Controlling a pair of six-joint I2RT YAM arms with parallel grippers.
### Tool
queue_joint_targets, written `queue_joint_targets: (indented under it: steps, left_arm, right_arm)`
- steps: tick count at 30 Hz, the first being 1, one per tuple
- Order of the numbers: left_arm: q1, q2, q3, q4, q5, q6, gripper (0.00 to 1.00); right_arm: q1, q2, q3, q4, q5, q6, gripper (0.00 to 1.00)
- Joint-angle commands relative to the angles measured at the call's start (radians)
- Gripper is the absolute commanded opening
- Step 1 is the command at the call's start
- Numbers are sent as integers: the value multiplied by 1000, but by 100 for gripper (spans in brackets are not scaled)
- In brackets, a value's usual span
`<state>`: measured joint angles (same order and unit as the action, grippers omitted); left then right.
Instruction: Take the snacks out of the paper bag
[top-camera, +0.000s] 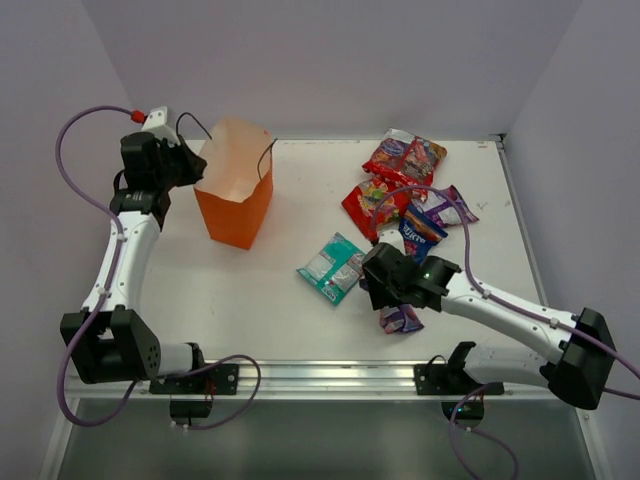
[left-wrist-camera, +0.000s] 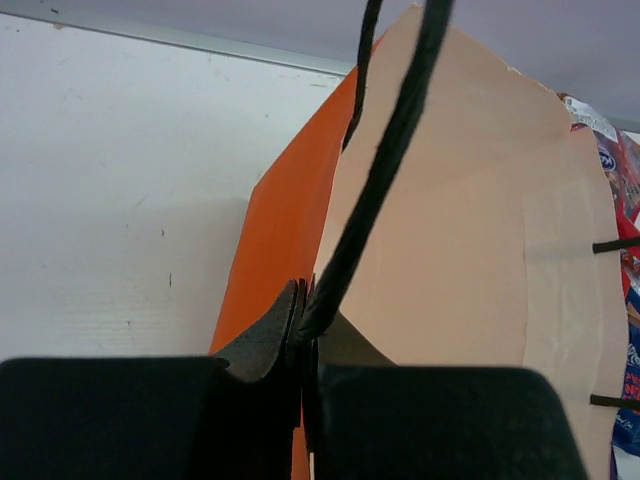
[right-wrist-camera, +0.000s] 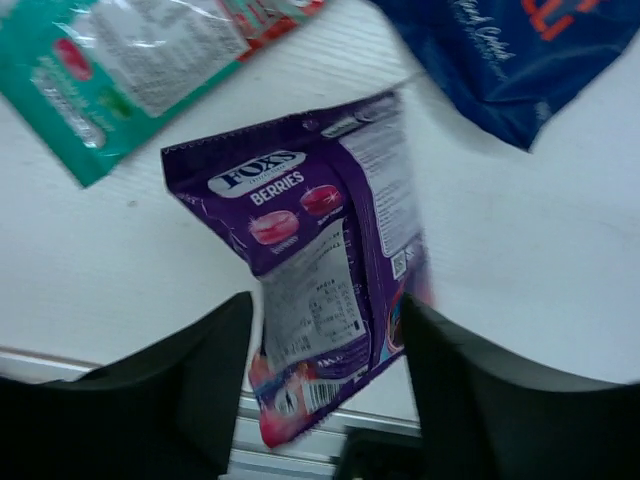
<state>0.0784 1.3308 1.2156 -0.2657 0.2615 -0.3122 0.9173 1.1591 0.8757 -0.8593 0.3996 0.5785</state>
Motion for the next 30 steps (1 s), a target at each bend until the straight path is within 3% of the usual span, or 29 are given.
queue_joint_targets:
  steps: [1,6,14,16,17,22,23,26,28,29,30]
  left_arm:
    - [29,14,16,85,58,-47,0]
    - [57,31,18,103,73,-64,0]
    - [73,77,28,126,58,-82,3]
    - [73,82,32,118,64,-80,12]
    - [77,79,38,114,62,-73,23]
    - [84,59,64,54,1,-53,45]
    - [86,57,71,40,-4,-42,58]
    - [86,42,119,-30,-34,-16,81]
    - [87,10,163,-88,-65,1,89]
    - [87,-4,177,-110,-77,16,99]
    - [87,-21,191,-156,-105,22,100]
  right_arm:
    - [23,-56,2,138,-155,-5,68]
    - [22,-180,34,259,-280,-71,86]
    - [3,-266,150,272,-124,-184,97]
    - [2,-259,170,270,-119,-204,98]
    - [2,-259,177,273,-114,-207,98]
    - [0,-266,189,334,-107,-233,99]
    - [0,-268,192,342,-107,-238,99]
    - [0,-257,229,362,-76,-262,99]
    - [0,-227,288,346,-3,-278,99]
    - [0,-213,313,338,27,-288,99]
    - [0,-199,366,330,53,-302,99]
